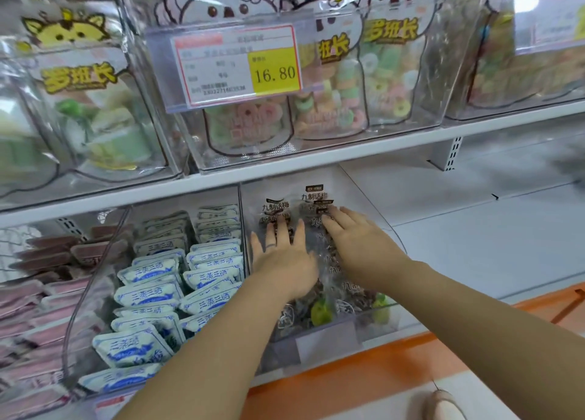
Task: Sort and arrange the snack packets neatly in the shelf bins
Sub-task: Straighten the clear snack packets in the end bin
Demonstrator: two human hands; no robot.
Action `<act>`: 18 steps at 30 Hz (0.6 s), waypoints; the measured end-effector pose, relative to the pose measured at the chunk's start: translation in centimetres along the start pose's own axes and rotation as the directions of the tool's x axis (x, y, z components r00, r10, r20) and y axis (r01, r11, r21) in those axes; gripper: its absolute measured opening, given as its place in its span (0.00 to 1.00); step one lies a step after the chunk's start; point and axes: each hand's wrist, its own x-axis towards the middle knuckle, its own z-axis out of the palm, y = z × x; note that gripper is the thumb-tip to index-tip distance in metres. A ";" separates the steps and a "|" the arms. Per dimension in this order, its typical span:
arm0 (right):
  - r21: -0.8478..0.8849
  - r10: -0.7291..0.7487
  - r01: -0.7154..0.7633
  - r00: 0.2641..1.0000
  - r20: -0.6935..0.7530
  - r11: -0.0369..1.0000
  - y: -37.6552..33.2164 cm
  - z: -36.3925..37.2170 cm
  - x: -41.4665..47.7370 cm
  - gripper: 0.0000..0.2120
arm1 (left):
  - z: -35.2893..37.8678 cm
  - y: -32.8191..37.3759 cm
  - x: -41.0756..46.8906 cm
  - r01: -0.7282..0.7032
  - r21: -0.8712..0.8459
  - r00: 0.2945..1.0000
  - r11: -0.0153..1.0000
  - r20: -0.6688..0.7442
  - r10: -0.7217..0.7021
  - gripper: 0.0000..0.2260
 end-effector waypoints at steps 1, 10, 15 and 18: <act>0.047 -0.011 0.011 1.000 -0.002 0.999 -0.1 0.2 0.4 0.31 | 0.0 -0.1 0.1 0.002 0.000 1.000 1.000 -0.001 -0.002 0.27; 0.179 0.099 -0.119 0.988 0.116 0.977 0.1 1.1 2.9 0.26 | -2.5 -0.2 2.3 0.075 -0.166 0.993 0.983 0.102 -0.059 0.27; 0.144 0.091 -0.104 0.991 0.093 0.984 1.0 0.6 4.4 0.25 | -2.3 -1.3 4.7 0.030 -0.153 0.996 0.988 0.086 -0.017 0.26; 0.115 0.105 -0.128 0.977 0.186 0.985 1.0 0.9 5.6 0.27 | -2.6 -1.6 5.9 0.057 -0.159 0.989 0.986 0.143 -0.034 0.25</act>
